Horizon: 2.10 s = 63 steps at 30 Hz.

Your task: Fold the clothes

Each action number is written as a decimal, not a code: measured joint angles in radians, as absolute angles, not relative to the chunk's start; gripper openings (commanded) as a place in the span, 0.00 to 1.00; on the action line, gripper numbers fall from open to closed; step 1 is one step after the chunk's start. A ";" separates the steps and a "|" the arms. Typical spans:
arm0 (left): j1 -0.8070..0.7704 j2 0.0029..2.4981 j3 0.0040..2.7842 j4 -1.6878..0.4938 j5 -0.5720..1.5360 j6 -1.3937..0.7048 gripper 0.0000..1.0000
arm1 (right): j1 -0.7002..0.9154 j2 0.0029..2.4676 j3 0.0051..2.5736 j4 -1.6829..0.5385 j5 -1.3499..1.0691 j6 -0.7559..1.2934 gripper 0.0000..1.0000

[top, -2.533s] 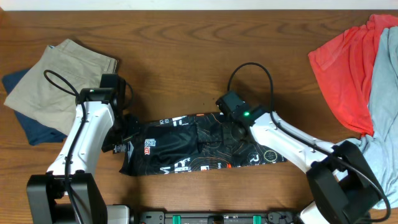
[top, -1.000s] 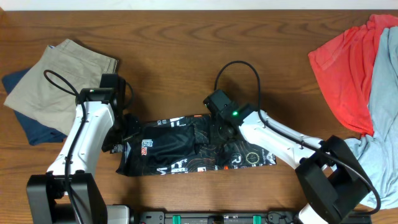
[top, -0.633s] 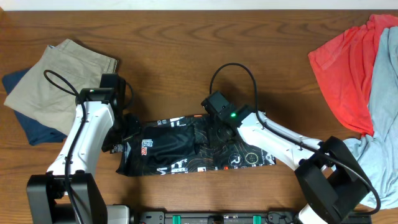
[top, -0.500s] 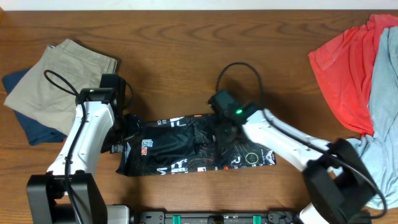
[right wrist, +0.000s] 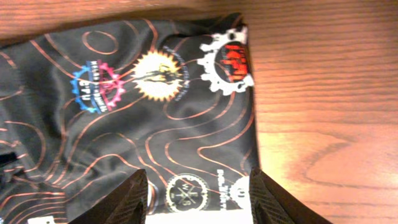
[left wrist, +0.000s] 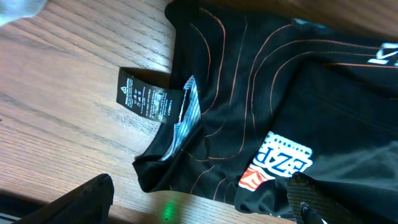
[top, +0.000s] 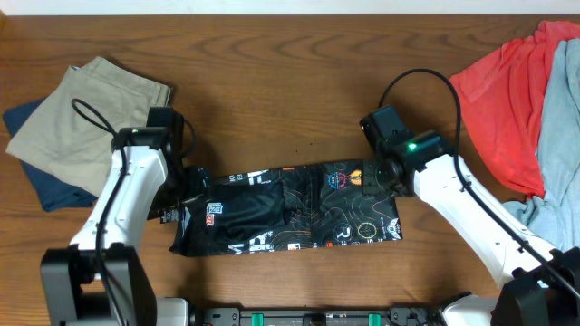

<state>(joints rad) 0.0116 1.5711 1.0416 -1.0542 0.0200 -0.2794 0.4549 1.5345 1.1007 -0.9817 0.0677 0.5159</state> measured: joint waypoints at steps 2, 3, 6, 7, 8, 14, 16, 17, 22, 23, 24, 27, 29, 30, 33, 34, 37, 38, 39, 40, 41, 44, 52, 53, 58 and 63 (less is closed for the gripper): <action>0.012 1.605 1.042 -1.054 0.019 -0.271 0.91 | 0.455 1.534 1.101 -0.983 0.065 0.515 0.51; 0.012 1.625 1.042 -1.054 0.019 -0.267 0.90 | 0.455 1.534 1.101 -0.984 0.067 0.515 0.51; 0.012 1.686 1.041 -1.052 0.019 -0.260 0.90 | 0.455 1.534 1.101 -0.984 0.068 0.515 0.51; 0.011 1.710 1.041 -1.049 0.019 -0.260 0.91 | 0.455 1.534 1.101 -0.985 0.068 0.515 0.52; 0.011 1.729 1.041 -1.047 0.019 -0.260 0.91 | 0.455 1.534 1.101 -0.985 0.068 0.515 0.52; 0.012 1.822 1.040 -1.023 0.018 -0.257 0.91 | 0.455 1.534 1.101 -0.986 0.068 0.514 0.53; 0.012 1.836 1.040 -1.011 0.019 -0.255 0.91 | 0.455 1.534 1.101 -0.986 0.068 0.514 0.54; 0.012 1.837 1.040 -1.010 0.019 -0.253 0.90 | 0.455 1.534 1.101 -0.986 0.068 0.515 0.54; 0.012 1.836 1.040 -0.990 0.020 -0.236 0.91 | 0.455 1.534 1.101 -0.986 0.068 0.514 0.54; 0.012 1.836 1.040 -0.988 0.020 -0.234 0.91 | 0.455 1.534 1.101 -0.987 0.068 0.514 0.54; 0.012 1.834 1.037 -0.985 0.020 -0.233 0.90 | 0.455 1.534 1.101 -0.987 0.068 0.514 0.54; 0.013 1.820 1.018 -0.963 0.031 -0.229 0.90 | 0.455 1.534 1.101 -0.986 0.068 0.514 0.54; 0.018 1.806 1.000 -0.942 0.046 -0.227 0.89 | 0.455 1.534 1.101 -0.987 0.068 0.514 0.54; 0.020 1.801 0.993 -0.934 0.052 -0.228 0.88 | 0.455 1.534 1.101 -0.986 0.068 0.514 0.54; 0.022 1.794 0.982 -0.918 0.072 -0.228 0.84 | 0.455 1.534 1.101 -0.987 0.068 0.514 0.54; 0.022 1.793 0.981 -0.915 0.078 -0.227 0.82 | 0.455 1.534 1.101 -0.988 0.068 0.514 0.54; 0.023 1.793 0.979 -0.908 0.092 -0.227 0.78 | 0.455 1.534 1.101 -0.989 0.068 0.514 0.54; 0.023 1.793 0.978 -0.905 0.097 -0.227 0.77 | 0.455 1.534 1.101 -0.989 0.068 0.514 0.54; 0.023 1.793 0.978 -0.903 0.100 -0.227 0.75 | 0.455 1.534 1.101 -0.989 0.068 0.514 0.54; 0.023 1.793 0.976 -0.900 0.105 -0.227 0.73 | 0.455 1.534 1.101 -0.989 0.068 0.514 0.54; 0.022 1.792 0.976 -0.897 0.109 -0.227 0.71 | 0.455 1.534 1.101 -0.990 0.068 0.514 0.54; 0.022 1.792 0.974 -0.889 0.121 -0.223 0.70 | 0.455 1.534 1.101 -0.991 0.068 0.514 0.54; 0.021 1.790 0.974 -0.877 0.119 -0.217 0.76 | 0.455 1.534 1.101 -0.990 0.068 0.513 0.54; 0.020 1.789 0.974 -0.875 0.116 -0.215 0.77 | 0.455 1.534 1.101 -0.991 0.068 0.513 0.54; 0.019 1.787 0.974 -0.869 0.107 -0.212 0.79 | 0.455 1.534 1.101 -0.991 0.068 0.511 0.54; 0.017 1.785 0.974 -0.868 0.097 -0.212 0.79 | 0.455 1.534 1.101 -0.991 0.068 0.511 0.54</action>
